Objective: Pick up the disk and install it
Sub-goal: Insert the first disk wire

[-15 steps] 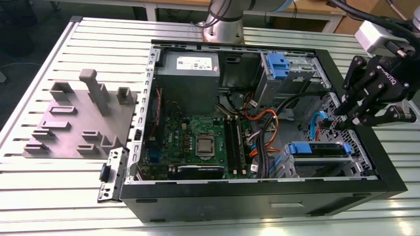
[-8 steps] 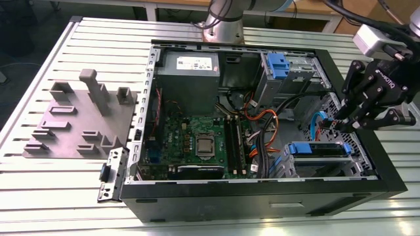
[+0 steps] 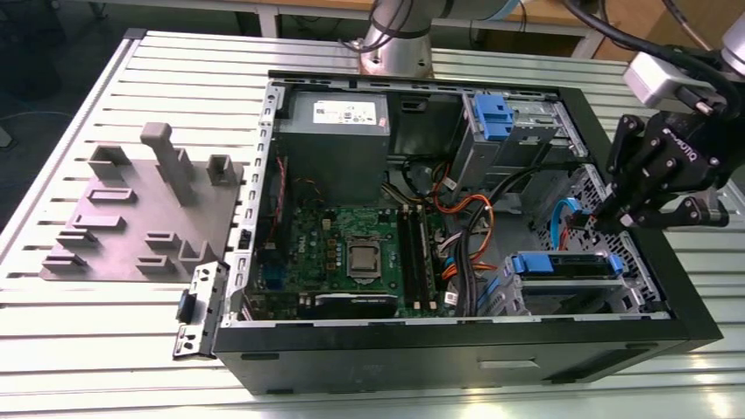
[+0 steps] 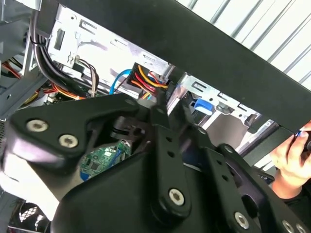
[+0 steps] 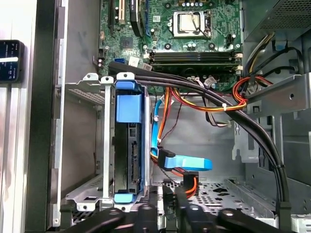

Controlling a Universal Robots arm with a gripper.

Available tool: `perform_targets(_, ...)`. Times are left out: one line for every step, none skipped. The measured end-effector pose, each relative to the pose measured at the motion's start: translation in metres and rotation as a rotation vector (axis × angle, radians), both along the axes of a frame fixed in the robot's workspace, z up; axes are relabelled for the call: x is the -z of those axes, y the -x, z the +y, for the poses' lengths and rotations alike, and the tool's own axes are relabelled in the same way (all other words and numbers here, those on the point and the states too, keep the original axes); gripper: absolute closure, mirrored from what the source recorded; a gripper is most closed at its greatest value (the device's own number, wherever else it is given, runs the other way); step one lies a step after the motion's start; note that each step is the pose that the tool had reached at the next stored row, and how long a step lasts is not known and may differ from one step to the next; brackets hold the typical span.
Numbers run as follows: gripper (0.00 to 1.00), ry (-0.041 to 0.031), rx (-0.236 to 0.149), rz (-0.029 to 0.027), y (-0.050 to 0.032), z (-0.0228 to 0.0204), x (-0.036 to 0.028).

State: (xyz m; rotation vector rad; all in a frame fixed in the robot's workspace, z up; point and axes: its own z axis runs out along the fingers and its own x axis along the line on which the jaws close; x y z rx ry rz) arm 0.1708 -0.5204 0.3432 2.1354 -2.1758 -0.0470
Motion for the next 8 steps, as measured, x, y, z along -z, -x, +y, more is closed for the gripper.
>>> perform_targets(0.76,0.0001,0.0,0.0,0.0,0.0,0.0003)
perform_targets(0.76,0.0003,0.0,0.0,0.0,0.0,0.0004)
perform_targets(0.83,0.0004,0.0,0.0,0.0,0.0,0.0004)
perform_targets(0.84,0.0003,-0.001,0.0,-0.0001,0.0,0.0005)
perform_targets(0.84,0.0,-0.001,0.0,-0.0001,0.0,0.0006)
perform_targets(0.84,0.0,-0.001,0.0,0.0,0.0,0.0006)
perform_targets(0.84,-0.0001,-0.002,-0.0001,0.0005,0.0,0.0005)
perform_targets(0.84,0.0,-0.002,-0.0002,0.0012,0.0,0.0002)
